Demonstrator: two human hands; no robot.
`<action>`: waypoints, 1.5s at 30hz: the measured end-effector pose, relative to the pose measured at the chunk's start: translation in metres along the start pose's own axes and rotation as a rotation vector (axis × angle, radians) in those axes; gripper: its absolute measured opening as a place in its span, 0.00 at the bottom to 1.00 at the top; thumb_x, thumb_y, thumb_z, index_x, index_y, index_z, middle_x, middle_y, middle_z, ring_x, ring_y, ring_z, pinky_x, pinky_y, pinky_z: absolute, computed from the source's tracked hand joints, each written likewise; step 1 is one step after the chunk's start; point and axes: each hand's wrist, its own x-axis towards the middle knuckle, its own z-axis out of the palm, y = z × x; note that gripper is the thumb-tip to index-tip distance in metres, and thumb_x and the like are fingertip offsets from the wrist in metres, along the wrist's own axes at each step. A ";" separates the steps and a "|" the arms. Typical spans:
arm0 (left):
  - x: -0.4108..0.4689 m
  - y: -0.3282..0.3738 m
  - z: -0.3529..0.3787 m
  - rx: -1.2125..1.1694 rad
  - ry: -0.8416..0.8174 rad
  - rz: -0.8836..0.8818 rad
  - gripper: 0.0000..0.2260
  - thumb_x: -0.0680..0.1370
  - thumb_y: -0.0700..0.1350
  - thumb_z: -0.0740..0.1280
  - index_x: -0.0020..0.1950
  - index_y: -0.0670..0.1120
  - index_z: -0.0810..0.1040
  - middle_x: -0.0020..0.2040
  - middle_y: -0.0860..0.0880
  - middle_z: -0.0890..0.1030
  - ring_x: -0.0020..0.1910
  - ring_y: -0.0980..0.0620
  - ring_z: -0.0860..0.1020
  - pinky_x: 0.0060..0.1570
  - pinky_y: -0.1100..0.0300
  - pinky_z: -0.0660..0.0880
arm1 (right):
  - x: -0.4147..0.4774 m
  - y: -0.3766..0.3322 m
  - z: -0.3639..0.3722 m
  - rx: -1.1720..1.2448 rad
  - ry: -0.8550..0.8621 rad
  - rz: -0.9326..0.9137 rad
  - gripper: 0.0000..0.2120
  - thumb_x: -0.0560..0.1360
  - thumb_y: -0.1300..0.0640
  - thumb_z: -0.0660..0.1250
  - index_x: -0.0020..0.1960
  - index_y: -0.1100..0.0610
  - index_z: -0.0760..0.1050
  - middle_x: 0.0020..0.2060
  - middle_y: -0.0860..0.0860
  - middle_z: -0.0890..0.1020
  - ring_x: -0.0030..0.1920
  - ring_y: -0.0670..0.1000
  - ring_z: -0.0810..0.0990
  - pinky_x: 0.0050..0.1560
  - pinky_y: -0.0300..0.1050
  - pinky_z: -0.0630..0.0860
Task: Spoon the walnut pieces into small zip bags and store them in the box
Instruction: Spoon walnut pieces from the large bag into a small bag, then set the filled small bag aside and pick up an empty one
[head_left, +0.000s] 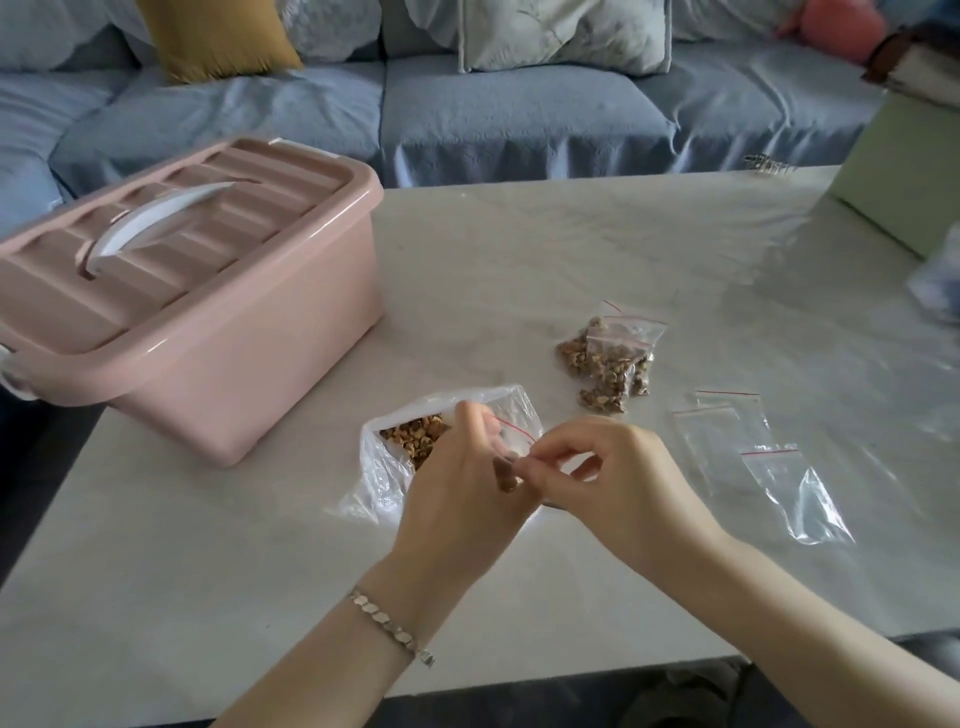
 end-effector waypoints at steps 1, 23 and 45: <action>0.002 0.001 0.002 -0.009 -0.001 0.009 0.21 0.68 0.60 0.68 0.45 0.48 0.62 0.38 0.53 0.78 0.36 0.55 0.77 0.33 0.60 0.71 | 0.001 0.002 -0.002 -0.003 0.007 0.009 0.08 0.69 0.49 0.70 0.32 0.44 0.78 0.33 0.43 0.81 0.38 0.39 0.76 0.38 0.31 0.71; -0.011 -0.035 -0.024 0.163 -0.195 -0.069 0.01 0.76 0.51 0.66 0.45 0.57 0.75 0.41 0.60 0.79 0.41 0.67 0.75 0.38 0.75 0.67 | 0.099 0.106 -0.035 -0.259 0.227 0.197 0.11 0.73 0.50 0.68 0.49 0.57 0.78 0.42 0.51 0.79 0.44 0.54 0.77 0.46 0.47 0.74; -0.006 -0.005 0.005 0.073 -0.213 0.035 0.03 0.74 0.46 0.68 0.43 0.55 0.77 0.41 0.67 0.78 0.42 0.66 0.76 0.37 0.73 0.70 | -0.004 0.189 -0.121 -0.222 0.234 0.679 0.12 0.66 0.62 0.72 0.48 0.58 0.74 0.35 0.50 0.77 0.33 0.49 0.73 0.32 0.40 0.68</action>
